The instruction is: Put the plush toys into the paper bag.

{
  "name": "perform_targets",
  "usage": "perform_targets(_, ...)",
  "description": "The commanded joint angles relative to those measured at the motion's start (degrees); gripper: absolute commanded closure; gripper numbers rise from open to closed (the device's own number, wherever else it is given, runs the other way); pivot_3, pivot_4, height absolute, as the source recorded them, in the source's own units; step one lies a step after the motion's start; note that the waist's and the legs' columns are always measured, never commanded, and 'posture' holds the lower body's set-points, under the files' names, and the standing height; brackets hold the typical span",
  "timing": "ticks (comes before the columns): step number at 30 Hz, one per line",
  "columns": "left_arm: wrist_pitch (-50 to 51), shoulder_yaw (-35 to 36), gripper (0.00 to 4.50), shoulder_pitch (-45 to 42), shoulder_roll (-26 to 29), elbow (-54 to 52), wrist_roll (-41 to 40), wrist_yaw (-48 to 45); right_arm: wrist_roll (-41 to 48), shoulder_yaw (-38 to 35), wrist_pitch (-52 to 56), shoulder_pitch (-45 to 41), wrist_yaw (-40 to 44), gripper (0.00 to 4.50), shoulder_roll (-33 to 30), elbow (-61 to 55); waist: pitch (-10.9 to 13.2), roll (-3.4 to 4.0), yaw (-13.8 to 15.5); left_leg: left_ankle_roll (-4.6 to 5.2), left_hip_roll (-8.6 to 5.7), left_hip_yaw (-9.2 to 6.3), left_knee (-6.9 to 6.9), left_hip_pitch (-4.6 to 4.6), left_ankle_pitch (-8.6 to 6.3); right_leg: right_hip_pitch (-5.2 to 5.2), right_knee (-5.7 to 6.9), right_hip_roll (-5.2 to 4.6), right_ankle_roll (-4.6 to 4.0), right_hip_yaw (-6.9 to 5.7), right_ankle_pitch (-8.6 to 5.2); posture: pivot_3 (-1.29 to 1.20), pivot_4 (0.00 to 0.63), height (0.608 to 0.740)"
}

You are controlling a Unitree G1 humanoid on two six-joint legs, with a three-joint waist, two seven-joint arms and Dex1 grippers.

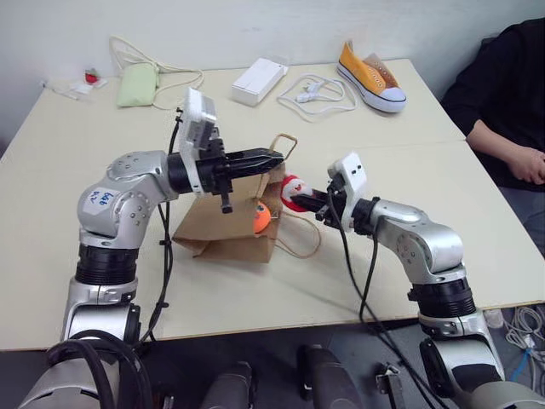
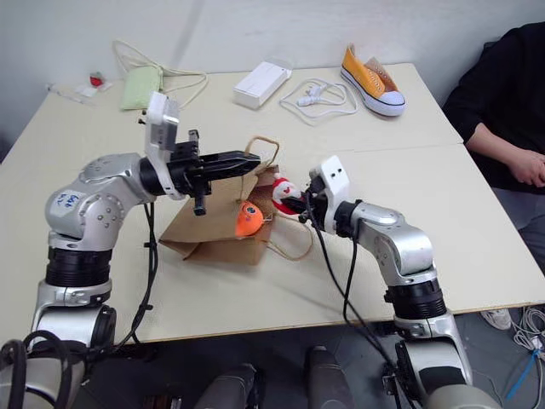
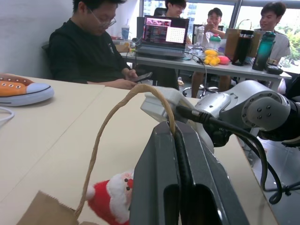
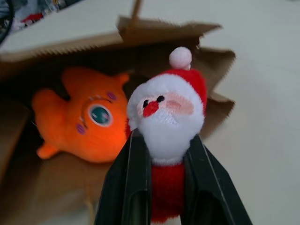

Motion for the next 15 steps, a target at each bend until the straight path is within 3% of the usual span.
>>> perform_targets(1, -0.96, -0.07, 4.5, -2.42, -0.81, -1.23, -0.66, -0.63, 1.66, 2.7, 2.16, -2.91, -0.5, 4.21, 3.44, -2.04, 0.0, 0.0, 0.32, -0.01, 0.01, -0.01, 0.0, 0.01, 0.01, -0.01, 0.02, 0.01, -0.02, 0.0, 0.0, 0.0, 0.15, 0.74)
perform_targets(7, -0.01, -0.24, 4.5, -2.84, -1.12, -3.3, -1.45, -1.07, -1.28, 6.48, -0.35, -10.82, -2.57, 4.21, 13.81, 9.04, 0.0, 0.0, -0.01, -0.01, 0.02, -0.01, -0.08, -0.02, 0.01, -0.08, 0.24, 0.01, -0.04, -0.03, 0.0, 0.0, 0.15, 0.74)
perform_targets(11, -0.22, 0.37, 4.5, -2.72, -0.91, -3.7, -1.42, -0.54, -5.81, 10.37, -3.48, -11.9, -1.47, 4.21, 15.29, 16.33, -0.01, -0.01, 0.24, -0.01, -0.01, -0.07, -0.11, -0.02, 0.01, -0.06, 0.2, -0.01, -0.04, -0.07, 0.0, 0.0, 0.15, 0.74)
perform_targets(15, -0.89, 1.32, 4.5, -2.43, -0.21, -3.14, -0.91, 0.08, -7.01, 12.91, -4.36, -10.44, 1.95, 2.87, 14.02, 16.34, -0.01, -0.01, 0.07, 0.01, -0.05, -0.07, -0.12, -0.04, 0.0, -0.06, 0.14, -0.04, -0.04, -0.07, 0.0, 0.0, 0.15, 0.74)
